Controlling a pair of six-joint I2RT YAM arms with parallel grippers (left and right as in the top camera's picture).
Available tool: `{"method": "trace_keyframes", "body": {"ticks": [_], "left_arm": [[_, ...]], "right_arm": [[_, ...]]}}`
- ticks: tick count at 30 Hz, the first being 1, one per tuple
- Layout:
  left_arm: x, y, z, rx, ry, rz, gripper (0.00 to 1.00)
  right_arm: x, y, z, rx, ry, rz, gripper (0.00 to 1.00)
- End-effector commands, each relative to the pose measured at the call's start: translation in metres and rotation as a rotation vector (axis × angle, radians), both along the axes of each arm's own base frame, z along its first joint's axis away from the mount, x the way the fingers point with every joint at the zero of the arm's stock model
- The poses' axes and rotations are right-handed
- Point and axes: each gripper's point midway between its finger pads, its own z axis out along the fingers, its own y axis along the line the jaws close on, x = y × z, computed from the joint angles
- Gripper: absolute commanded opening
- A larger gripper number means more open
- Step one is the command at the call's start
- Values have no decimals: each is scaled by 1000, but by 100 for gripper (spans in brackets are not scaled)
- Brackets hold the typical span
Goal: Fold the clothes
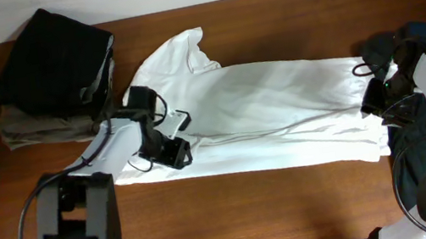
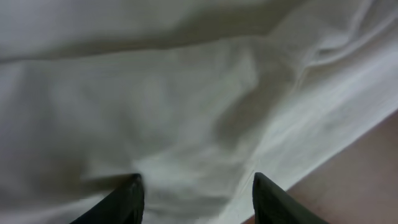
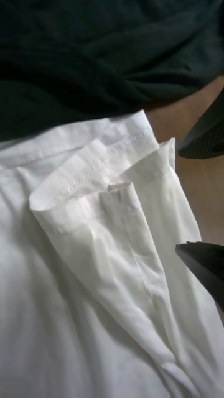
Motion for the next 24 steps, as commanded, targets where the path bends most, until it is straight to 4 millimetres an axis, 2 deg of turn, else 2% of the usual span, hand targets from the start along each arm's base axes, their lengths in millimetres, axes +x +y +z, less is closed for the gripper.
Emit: {"method": "trace_keyframes", "body": {"ticks": [1,2,4,5,6,10,12,15,17,19,20,22,24], "left_arm": [[-10,-2,-13,85,-3,-89,56],[-10,1,-14,115,-11,-95,45],[-7,2,-13,141,-24,-94,18],[-4,2,-10,143,-23,-81,7],[1,2,-1,152,-27,-70,1],[31,8,34,225,-92,-54,0],[60,13,57,278,-201,-65,0],[101,1,68,241,-378,-91,1],[116,-9,66,202,-430,-90,1],[119,-18,53,163,-419,-100,6],[117,-21,44,153,-396,-108,16],[106,-23,24,163,-329,-127,59],[98,-20,22,177,-294,-131,72]], "right_arm": [[6,0,8,10,-34,3,48],[7,0,8,10,-36,3,48],[7,0,8,9,-36,3,48],[7,0,8,9,-36,3,48],[7,0,8,9,-36,3,48],[7,0,8,9,-36,3,49],[8,0,8,7,-42,3,49],[11,-1,8,3,-54,3,49],[11,-1,8,3,-54,3,49],[11,-1,8,3,-54,3,49],[11,-1,8,3,-54,3,49],[11,-1,8,3,-54,3,50],[11,-1,8,3,-54,3,54]]}}
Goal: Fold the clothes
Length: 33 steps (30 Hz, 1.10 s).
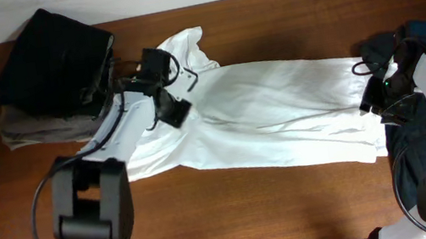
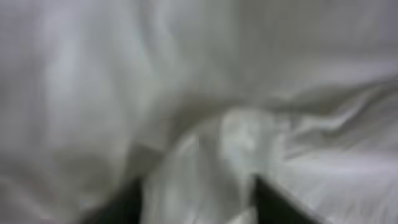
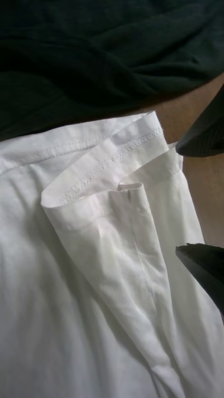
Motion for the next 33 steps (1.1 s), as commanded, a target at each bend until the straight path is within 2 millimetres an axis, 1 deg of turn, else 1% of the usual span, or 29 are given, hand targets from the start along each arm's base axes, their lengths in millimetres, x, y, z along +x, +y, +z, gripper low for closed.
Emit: {"method": "trace_keyframes", "body": {"ticks": [1,2,3,5,6,9,10,12,13,14,15,16,18,20,22,23,24,27,28,29,31,32,33], "left_arm": [[-11,-1,-4,16,56,-20,74],[-13,5,0,50,63,-11,78],[-16,12,6,92,79,-2,79],[-23,25,15,149,115,12,79],[-23,28,18,149,126,31,79],[-23,44,20,148,148,91,73],[-27,51,19,154,172,102,70],[-38,72,16,193,225,138,66],[-40,80,15,200,239,154,63],[-39,87,15,196,241,179,60],[-37,92,15,192,239,194,54],[-35,93,15,160,241,205,45],[-35,89,13,117,253,206,39],[-40,90,9,122,273,205,40],[-48,95,0,149,294,208,40],[-48,96,-3,152,289,209,40],[-46,95,-4,150,281,210,36],[-45,95,-4,149,278,214,17],[-45,95,-4,149,278,214,4],[-45,95,-4,149,278,215,0],[-44,104,-4,188,270,267,1],[-44,117,-2,257,256,319,26],[-44,119,-2,261,255,324,46]], "right_arm": [[6,-2,8,-4,-30,1,54],[6,-2,8,-4,-30,1,54],[5,-2,8,-4,-29,1,54],[5,-2,8,-4,-29,2,54],[5,-2,8,-4,-29,2,54],[5,-2,8,-4,-29,2,55],[5,-2,8,-4,-29,2,55],[5,-2,8,-4,-29,2,55],[5,-2,8,-4,-29,2,55],[6,-2,8,-4,-30,1,56],[6,-2,8,-5,-31,2,56],[7,-2,8,-6,-34,1,56],[7,-3,8,-7,-37,1,57],[7,-3,8,-7,-36,1,58],[6,-2,8,-5,-31,2,58],[6,-2,8,-5,-32,2,59],[6,-2,8,-6,-33,2,59],[6,-2,8,-5,-32,2,59],[6,-2,8,-5,-32,2,59],[6,-2,8,-5,-32,2,59],[5,-2,8,-4,-26,2,59],[5,-2,8,-3,-26,2,59],[5,-2,8,-3,-26,2,59]]}}
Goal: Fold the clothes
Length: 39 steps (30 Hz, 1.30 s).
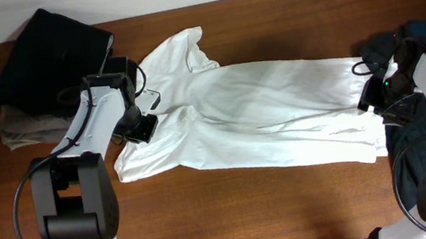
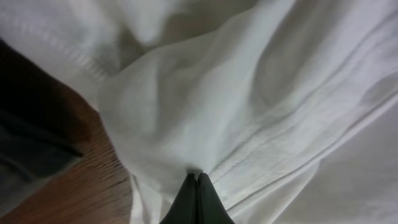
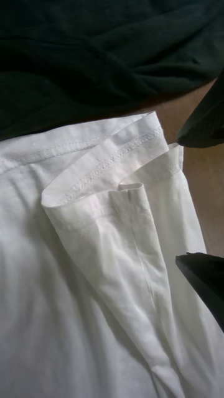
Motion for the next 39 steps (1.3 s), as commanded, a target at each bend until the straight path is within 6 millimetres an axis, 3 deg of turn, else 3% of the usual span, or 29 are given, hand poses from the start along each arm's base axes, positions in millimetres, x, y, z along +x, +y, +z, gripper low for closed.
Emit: {"method": "trace_keyframes", "body": {"ticks": [1,3,6,7,9,11,12,15,18,20,23,24,25,26,27,28,30,33,34,35,36,37,39], "left_arm": [[1,18,3,80,-18,74,54],[1,15,1,16,-9,93,58],[0,6,-4,-88,18,118,54],[-2,-1,-7,-131,33,120,48],[-4,-11,-11,-189,58,122,22],[-5,-14,-11,-206,64,123,6],[-6,-14,-10,-206,67,123,0],[1,-13,0,-208,50,130,0],[34,-18,32,-244,-56,131,0],[69,-22,53,-269,-192,121,0],[103,-26,54,-297,-320,128,0],[108,-28,50,-300,-331,124,1],[109,-30,43,-301,-321,130,8],[105,-31,30,-295,-285,134,34],[100,-29,21,-285,-251,139,53],[94,-26,15,-265,-223,146,60],[88,-19,12,-226,-199,154,64],[85,-20,15,-228,-185,154,63],[84,-27,16,-260,-178,148,55],[80,-41,18,-326,-160,134,24],[78,-53,20,-374,-150,119,6],[78,-63,22,-400,-149,99,0],[74,-78,20,-404,-148,24,0]], "right_arm": [[5,-2,8,-4,-27,0,59],[5,-2,8,-5,-28,0,59],[5,-2,8,-4,-27,0,59],[5,-2,8,-4,-26,0,59],[5,-2,8,-3,-26,0,59],[5,-2,8,-3,-26,0,59],[5,-2,8,-3,-26,0,59],[5,-2,8,-3,-26,0,59],[5,-2,8,-4,-27,0,59],[6,-2,8,-5,-30,0,59],[6,-2,8,-6,-33,0,59],[6,-2,8,-6,-33,0,59],[6,-2,8,-6,-33,0,59],[6,-2,8,-6,-32,0,60],[6,-2,8,-5,-31,0,60],[6,-2,8,-5,-32,0,60],[6,-2,8,-5,-32,0,62],[6,-2,8,-6,-32,0,64],[6,-2,8,-6,-32,0,64],[6,-2,8,-6,-32,0,64],[6,-2,8,-6,-32,0,64],[6,-2,8,-6,-32,0,64],[7,-2,8,-6,-34,0,64]]}}
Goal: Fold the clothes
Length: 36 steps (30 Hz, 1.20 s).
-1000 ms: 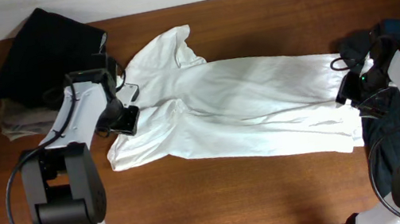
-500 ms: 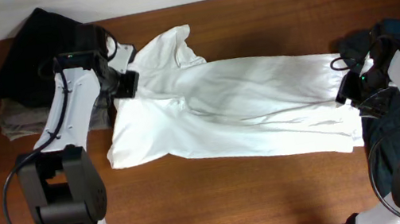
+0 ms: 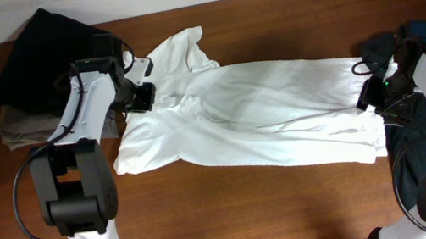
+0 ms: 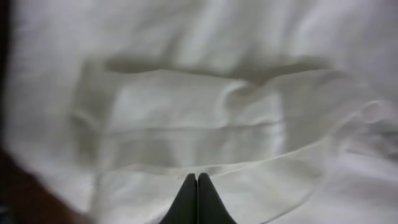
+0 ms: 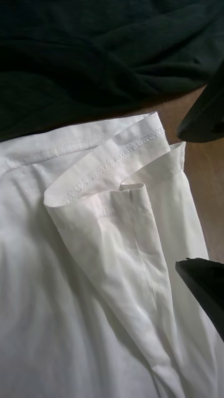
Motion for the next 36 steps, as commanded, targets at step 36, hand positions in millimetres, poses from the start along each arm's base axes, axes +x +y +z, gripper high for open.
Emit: {"method": "trace_keyframes", "body": {"ticks": [36], "left_arm": [[36,-63,-45,79,-118,-181,0]], "right_arm": [[15,-5,8,-18,-69,-1,70]]}}
